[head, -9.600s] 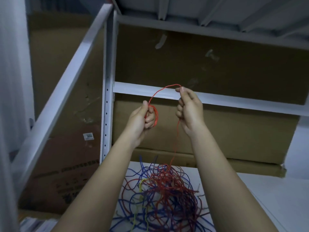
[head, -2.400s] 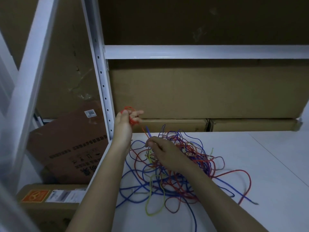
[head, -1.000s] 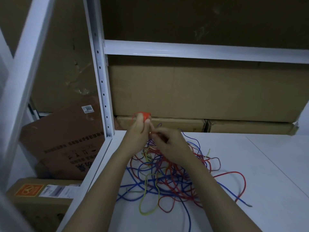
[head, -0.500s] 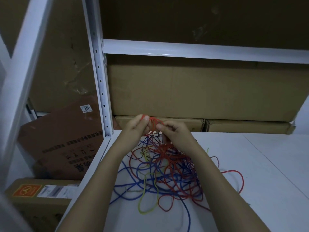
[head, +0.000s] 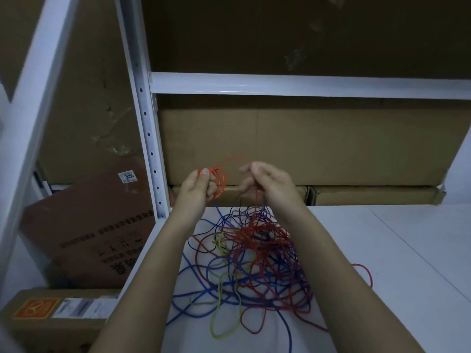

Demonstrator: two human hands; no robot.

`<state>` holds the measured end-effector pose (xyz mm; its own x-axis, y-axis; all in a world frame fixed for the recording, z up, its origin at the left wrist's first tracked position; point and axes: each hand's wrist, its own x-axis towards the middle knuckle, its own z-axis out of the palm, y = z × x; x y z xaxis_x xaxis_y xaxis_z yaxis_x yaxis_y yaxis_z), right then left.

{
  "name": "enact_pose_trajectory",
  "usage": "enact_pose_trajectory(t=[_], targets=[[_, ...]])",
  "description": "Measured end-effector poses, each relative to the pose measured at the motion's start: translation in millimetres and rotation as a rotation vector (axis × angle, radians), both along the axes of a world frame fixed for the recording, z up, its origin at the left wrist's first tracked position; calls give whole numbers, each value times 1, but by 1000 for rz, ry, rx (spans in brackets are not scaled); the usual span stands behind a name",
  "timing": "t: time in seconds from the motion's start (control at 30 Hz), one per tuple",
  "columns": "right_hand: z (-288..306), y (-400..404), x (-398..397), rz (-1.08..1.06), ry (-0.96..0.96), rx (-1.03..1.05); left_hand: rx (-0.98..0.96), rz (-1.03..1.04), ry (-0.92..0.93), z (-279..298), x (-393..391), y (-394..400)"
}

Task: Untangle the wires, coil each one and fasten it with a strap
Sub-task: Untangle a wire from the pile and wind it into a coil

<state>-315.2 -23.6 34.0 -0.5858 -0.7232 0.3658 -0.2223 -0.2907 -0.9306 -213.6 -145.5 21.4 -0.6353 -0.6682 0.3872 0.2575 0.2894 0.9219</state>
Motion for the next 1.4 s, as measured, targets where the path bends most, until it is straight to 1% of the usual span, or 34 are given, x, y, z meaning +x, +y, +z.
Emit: enact_pose_trajectory(t=[0.07,0.1,0.13,0.2,0.27,0.33,0.37,0.43,0.5,0.53,0.6,0.63,0.73,0.83,0.9,0.97,1.03,1.07,1.2,1.4], targets=[[20,-4,-4,103,-172,-79,-33,-31,10,3,-1,2],[28,-6,-6,136,-206,-103,-58,-50,12,5,-1,3],[34,-10,-7,112,-175,-115,-81,-74,13,6,-1,4],[38,-18,-11,-82,55,-130,-96,-145,28,8,0,6],[36,-23,-16,-305,289,-141,-39,-227,67,9,4,7],[26,-27,-23,-395,368,-72,85,-312,124,10,8,7],[19,-27,-27,-392,393,13,158,-355,163,11,9,7],[1,-27,-28,-337,510,280,274,-403,244,12,11,5],[-18,-26,-23,-292,739,506,346,-357,301,11,10,4],[-26,-25,-17,-258,854,552,365,-299,311,10,9,3],[-38,-24,-6,-219,1008,559,357,-177,304,8,7,1],[-42,-22,-2,-237,1076,538,325,-129,286,6,5,-2],[-50,-15,6,-276,1234,377,173,-14,189,1,0,-9],[-45,-9,17,-259,1243,220,16,13,101,-4,-4,-7],[-37,-7,21,-303,1253,128,-50,-15,51,-6,-6,-4],[-29,-6,20,-335,1204,28,-127,-43,-27,-9,-5,-4],[-21,-5,15,-355,1124,-43,-219,-11,-128,-10,-4,-3],[-16,-5,12,-370,1088,-54,-226,-20,-142,-10,-3,-3],[-2,-8,-10,-382,925,-62,-142,-151,-91,-4,0,4],[-2,-17,-23,-235,596,-51,-81,-299,-41,-1,4,7]])
